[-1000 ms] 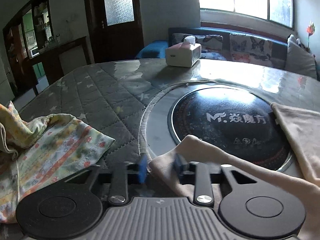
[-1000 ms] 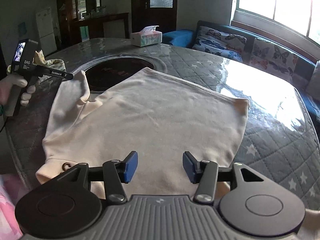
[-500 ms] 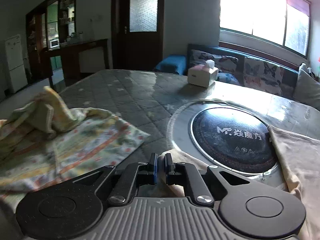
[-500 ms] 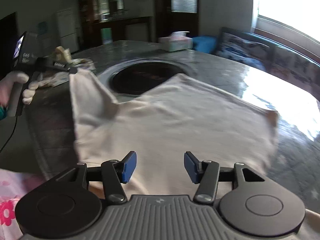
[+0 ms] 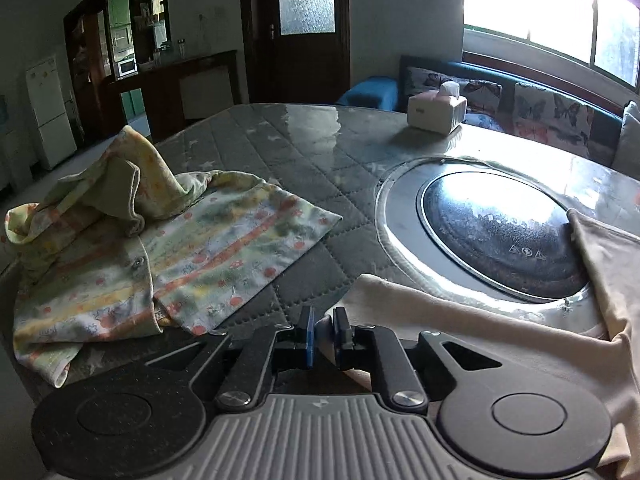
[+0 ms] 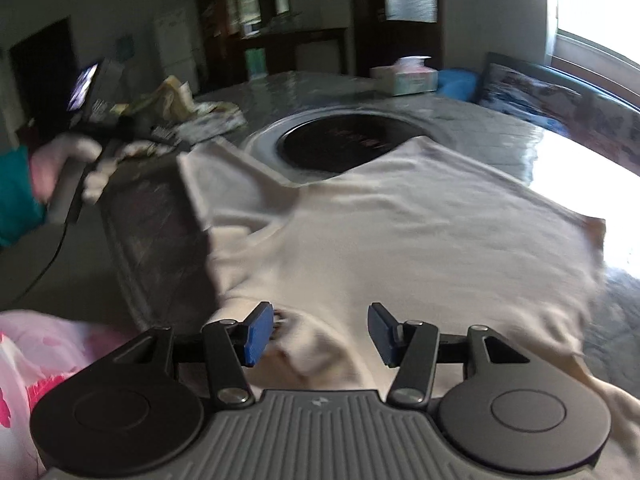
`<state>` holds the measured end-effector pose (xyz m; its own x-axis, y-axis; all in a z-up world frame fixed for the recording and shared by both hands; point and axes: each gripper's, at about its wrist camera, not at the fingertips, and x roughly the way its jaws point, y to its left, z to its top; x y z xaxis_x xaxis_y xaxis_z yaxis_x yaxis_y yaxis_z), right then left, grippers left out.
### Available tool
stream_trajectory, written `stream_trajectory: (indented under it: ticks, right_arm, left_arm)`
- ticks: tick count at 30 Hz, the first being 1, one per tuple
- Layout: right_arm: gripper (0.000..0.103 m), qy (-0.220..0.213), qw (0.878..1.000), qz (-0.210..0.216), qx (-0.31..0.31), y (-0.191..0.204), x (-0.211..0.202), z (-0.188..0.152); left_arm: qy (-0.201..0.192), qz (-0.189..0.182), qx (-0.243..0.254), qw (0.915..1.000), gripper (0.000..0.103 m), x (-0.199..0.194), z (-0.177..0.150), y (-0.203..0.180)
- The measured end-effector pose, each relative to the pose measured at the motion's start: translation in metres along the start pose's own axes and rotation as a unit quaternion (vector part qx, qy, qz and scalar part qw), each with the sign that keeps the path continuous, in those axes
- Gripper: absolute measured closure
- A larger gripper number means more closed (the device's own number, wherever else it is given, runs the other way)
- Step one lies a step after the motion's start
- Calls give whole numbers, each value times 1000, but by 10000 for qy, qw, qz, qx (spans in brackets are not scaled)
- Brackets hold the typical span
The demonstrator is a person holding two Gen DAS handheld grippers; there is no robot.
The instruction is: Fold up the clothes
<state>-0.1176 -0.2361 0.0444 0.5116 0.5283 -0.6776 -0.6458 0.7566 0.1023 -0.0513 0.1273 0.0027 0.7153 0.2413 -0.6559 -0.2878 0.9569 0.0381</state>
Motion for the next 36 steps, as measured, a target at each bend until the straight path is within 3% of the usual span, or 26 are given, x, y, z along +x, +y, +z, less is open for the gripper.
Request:
stream_trajectory:
  ticks: [7, 11, 16, 21, 27, 32, 36]
  right_arm:
    - [50, -214, 9918, -887, 898, -59, -28, -18]
    - [50, -160, 9824, -1262, 1368, -87, -35, -37]
    - [50, -254, 9676, -1745, 1806, -111, -58, -65]
    - [50, -323, 9516, -2195, 2125, -128, -79, -86]
    - [48, -412, 9305, -2724, 2412, -145, -103, -107]
    - [49, -469, 9057, -3139, 2811, -161, -120, -122]
    - [55, -503, 8939, -3407, 2871, -172, -126, -129]
  left_arm:
    - [-179, -93, 98, 9997, 73, -13, 12, -12]
    - [-342, -564, 472, 9967, 71, -25, 19, -42]
    - [-401, -1311, 902, 9865, 64, -37, 21, -92]
    - [-292, -2042, 1429, 9680, 61, -44, 12, -149]
    - [-177, -2828, 2085, 9361, 61, -59, -8, -212]
    - [-43, -3322, 2498, 9095, 61, -71, -30, -249]
    - [16, -3563, 2897, 8883, 61, -82, -52, -271]
